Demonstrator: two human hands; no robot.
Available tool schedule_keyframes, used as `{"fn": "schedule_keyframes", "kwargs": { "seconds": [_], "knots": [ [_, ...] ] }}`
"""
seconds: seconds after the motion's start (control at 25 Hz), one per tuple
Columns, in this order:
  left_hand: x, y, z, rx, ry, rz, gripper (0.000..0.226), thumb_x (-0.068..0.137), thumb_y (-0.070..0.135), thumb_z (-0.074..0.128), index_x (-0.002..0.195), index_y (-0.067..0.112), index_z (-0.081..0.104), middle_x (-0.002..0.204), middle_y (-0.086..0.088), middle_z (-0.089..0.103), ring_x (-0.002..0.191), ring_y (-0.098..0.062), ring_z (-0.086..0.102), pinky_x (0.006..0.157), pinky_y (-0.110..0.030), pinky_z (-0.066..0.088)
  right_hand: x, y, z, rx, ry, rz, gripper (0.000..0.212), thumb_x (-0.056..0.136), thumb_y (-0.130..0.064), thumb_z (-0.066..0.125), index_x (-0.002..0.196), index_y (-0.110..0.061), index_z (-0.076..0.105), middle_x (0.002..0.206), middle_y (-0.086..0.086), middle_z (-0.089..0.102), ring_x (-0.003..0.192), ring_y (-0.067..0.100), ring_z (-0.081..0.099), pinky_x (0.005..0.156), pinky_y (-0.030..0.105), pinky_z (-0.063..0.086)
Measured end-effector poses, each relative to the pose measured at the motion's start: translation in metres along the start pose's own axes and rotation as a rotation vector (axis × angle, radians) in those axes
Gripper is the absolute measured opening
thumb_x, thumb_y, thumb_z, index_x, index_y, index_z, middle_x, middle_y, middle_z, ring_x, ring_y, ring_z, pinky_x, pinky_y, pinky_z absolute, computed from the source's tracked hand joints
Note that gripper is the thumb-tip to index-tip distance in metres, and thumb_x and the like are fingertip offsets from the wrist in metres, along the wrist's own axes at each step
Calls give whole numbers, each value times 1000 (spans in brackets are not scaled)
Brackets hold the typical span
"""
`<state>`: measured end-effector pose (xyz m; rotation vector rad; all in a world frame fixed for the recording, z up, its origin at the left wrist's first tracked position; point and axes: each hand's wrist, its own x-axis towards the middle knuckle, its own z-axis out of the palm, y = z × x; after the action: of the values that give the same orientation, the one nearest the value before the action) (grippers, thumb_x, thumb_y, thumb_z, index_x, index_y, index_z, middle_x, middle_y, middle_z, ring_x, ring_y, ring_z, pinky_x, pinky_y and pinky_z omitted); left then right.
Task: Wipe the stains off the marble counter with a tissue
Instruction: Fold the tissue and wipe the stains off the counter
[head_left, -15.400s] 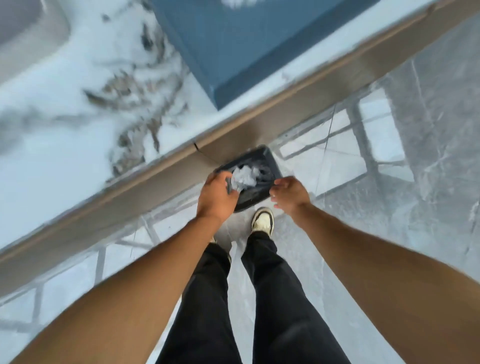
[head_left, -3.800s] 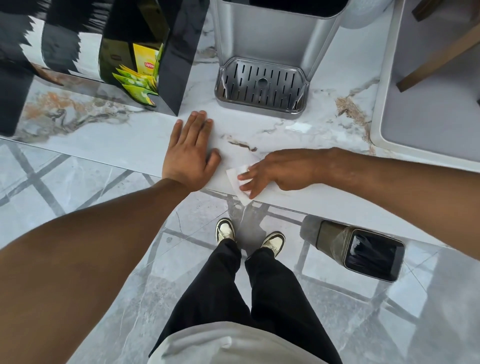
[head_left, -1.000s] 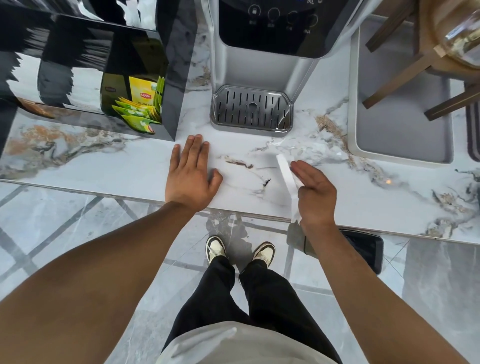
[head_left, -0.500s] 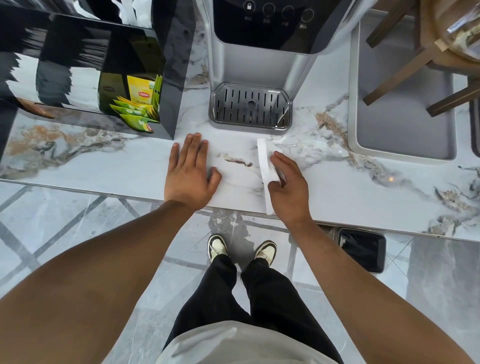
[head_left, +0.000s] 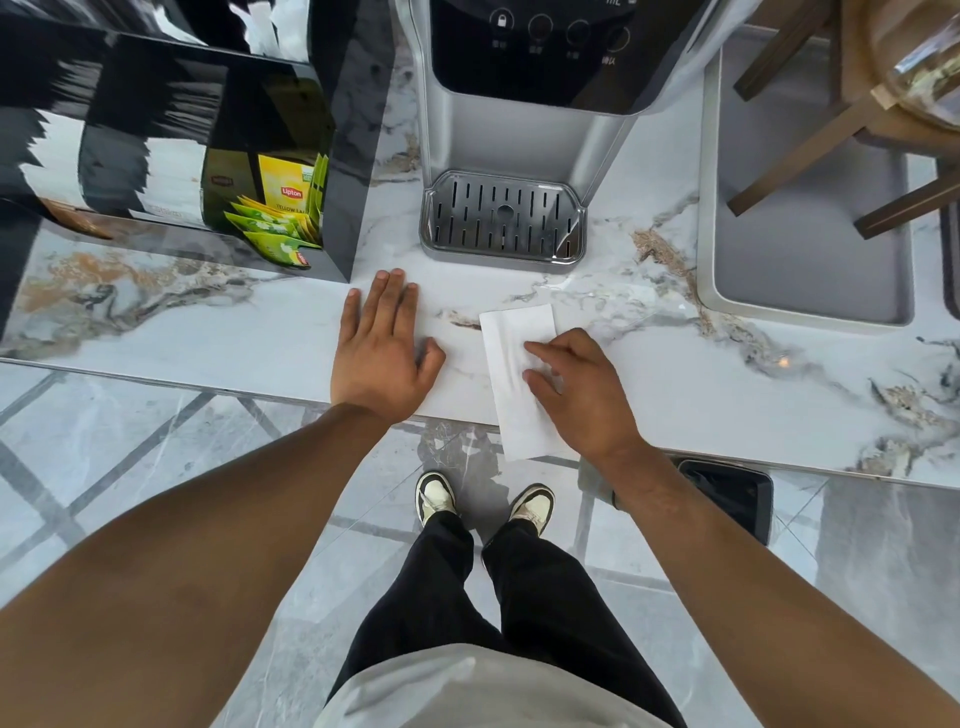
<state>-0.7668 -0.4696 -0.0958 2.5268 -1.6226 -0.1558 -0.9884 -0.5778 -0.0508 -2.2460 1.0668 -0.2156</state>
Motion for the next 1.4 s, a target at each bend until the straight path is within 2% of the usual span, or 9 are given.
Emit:
{"fn": "schedule_keyframes", "kwargs": {
  "seconds": [0.08,0.16,0.36,0.6,0.8,0.92,1.04,1.24,1.4],
  "knots": [
    [0,0,0,4,-6,1,68,96,43,34,153,6,31,165,-13,24,155,-26,14,126,-50,10,4,2,0,-87,-110,32,39,89,-20,69,126,-7,64,110,9,55,98,26,58,97,31,46],
    [0,0,1,4,-5,2,68,96,43,34,153,6,31,165,-13,24,155,-26,14,126,-50,10,6,0,-1,-67,-93,81,37,89,-21,70,124,-8,66,112,9,57,96,24,61,97,31,46],
    [0,1,-1,-11,-3,4,69,95,42,36,152,5,32,164,-14,26,155,-27,15,125,-51,10,13,-4,-5,-221,-27,99,20,94,-15,58,99,-8,77,102,12,67,94,31,62,82,33,47],
    [0,1,-2,-1,-19,-1,69,95,43,35,153,5,32,165,-14,24,155,-26,14,126,-50,9,28,-17,2,-404,-79,172,20,91,-16,52,101,-1,63,99,18,67,92,36,64,77,37,47],
    [-1,0,-2,-18,-12,-2,70,94,43,35,152,4,33,164,-14,25,155,-26,15,125,-51,9,25,3,-23,466,233,541,7,76,-15,68,80,-13,74,70,2,75,63,16,71,70,39,61],
    [0,1,-2,-21,-11,-1,69,94,42,36,152,4,33,164,-14,25,155,-26,15,125,-50,9,21,16,-37,642,266,544,14,74,-11,63,76,-16,75,61,2,70,52,15,62,56,37,58],
    [0,1,-1,-11,-15,-4,69,94,43,35,152,5,33,164,-13,25,155,-26,15,126,-50,9,22,25,-46,485,259,499,16,78,-14,58,70,-12,72,53,1,62,48,15,55,51,31,45],
    [0,1,-1,-14,-11,-3,69,94,43,34,152,5,33,164,-13,25,155,-26,15,126,-50,9,29,24,-53,-43,399,162,24,86,-4,53,96,-11,74,92,15,59,78,22,57,70,23,42],
    [0,0,1,-8,-11,-5,69,94,43,34,153,6,32,165,-12,24,155,-25,13,126,-49,8,43,15,-41,-204,369,95,26,90,-30,47,103,-22,68,86,-21,56,76,-9,54,65,19,46]
  ]
}}
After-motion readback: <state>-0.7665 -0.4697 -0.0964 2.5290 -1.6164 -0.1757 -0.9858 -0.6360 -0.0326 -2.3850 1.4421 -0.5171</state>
